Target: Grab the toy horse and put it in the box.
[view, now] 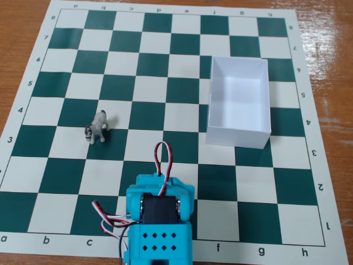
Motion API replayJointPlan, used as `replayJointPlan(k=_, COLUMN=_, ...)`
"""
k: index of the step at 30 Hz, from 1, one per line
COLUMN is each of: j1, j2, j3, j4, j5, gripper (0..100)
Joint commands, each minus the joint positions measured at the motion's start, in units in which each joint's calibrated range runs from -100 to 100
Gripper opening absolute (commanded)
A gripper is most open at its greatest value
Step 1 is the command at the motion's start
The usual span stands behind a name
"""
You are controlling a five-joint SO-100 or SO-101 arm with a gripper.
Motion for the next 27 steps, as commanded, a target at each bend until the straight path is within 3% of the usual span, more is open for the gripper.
replayJointPlan(k=1, j1=1.0, j2=-0.4, j3=0.4, j4=0.1, j5=0.2, gripper=29)
replayJointPlan(k=23, j1=-1.6, j2=-0.3, j3=0.4, j4=-0.4, j5=0.1, gripper=29)
replayJointPlan(k=27, j1=-2.3, j2=6.1, j3=-6.0, j4=-1.3, j5=-1.0, gripper=29)
